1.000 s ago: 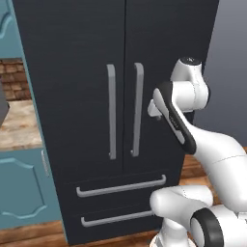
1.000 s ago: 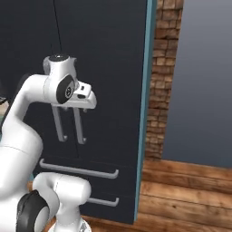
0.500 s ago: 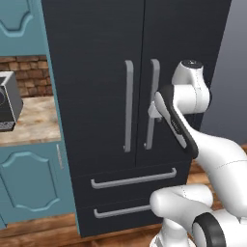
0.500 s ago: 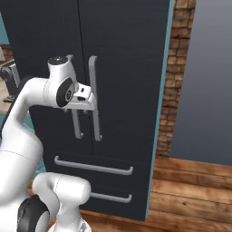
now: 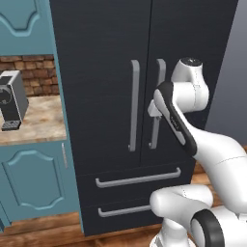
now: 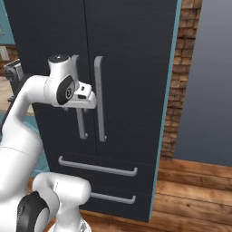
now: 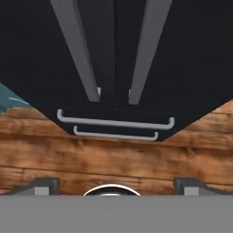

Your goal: Open the fridge, grab two sodas, and place both sodas inside the bowl with ice on the dining counter.

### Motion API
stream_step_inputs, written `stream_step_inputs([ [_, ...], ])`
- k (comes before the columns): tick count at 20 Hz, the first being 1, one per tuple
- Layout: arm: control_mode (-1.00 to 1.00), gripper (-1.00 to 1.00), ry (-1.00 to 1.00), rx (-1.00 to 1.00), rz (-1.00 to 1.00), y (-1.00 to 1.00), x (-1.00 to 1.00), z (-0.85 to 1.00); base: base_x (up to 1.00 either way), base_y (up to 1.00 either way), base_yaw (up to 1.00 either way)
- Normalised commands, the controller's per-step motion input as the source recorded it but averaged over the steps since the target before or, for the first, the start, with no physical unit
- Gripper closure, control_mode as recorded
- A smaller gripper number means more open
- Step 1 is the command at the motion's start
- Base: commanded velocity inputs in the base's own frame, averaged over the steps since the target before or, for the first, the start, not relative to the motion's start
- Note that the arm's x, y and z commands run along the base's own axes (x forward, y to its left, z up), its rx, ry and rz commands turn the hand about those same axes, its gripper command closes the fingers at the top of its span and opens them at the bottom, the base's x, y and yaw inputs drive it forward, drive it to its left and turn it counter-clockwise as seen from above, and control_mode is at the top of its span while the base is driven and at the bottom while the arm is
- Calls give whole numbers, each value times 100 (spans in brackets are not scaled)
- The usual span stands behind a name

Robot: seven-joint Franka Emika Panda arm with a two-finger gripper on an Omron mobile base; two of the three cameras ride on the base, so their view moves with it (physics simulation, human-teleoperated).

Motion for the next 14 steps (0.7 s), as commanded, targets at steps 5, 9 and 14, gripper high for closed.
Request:
stream_step_inputs([
  [5, -100, -100, -18, 2, 5, -17, 34, -5, 0, 0, 0],
  [9, -100, -100, -20, 1, 0, -10, 49, 0, 0, 0, 0],
  [14, -100, -100, -10, 0, -3, 0, 50, 5, 0, 0, 0],
])
